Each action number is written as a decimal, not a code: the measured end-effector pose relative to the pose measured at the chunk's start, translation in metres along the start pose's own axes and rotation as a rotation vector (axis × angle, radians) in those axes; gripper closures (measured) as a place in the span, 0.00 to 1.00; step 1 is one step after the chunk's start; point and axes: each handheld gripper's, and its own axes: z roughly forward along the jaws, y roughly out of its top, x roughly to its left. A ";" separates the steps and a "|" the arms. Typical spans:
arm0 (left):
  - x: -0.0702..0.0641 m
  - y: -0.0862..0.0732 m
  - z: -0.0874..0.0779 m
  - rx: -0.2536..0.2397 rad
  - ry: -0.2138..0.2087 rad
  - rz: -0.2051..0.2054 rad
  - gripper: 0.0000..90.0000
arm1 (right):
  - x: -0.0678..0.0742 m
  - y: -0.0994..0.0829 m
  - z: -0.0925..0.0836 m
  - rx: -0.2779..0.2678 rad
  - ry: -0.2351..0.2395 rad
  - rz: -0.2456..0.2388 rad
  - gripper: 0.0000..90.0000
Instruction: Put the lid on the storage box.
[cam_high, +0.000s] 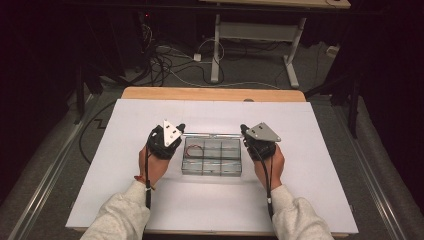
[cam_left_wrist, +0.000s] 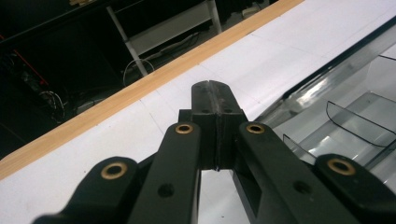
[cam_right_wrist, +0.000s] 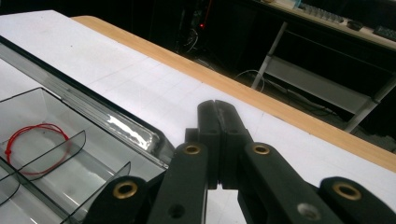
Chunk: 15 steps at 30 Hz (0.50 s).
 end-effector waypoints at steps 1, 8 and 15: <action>0.000 0.000 0.000 0.000 -0.001 0.000 0.97 | 0.000 0.000 0.000 0.001 -0.001 -0.002 1.00; -0.004 -0.002 -0.002 -0.003 0.009 0.013 0.97 | 0.003 -0.004 -0.002 0.003 -0.004 -0.010 1.00; -0.007 -0.006 -0.003 -0.011 0.009 0.013 0.97 | 0.005 -0.009 -0.005 -0.002 -0.007 -0.012 1.00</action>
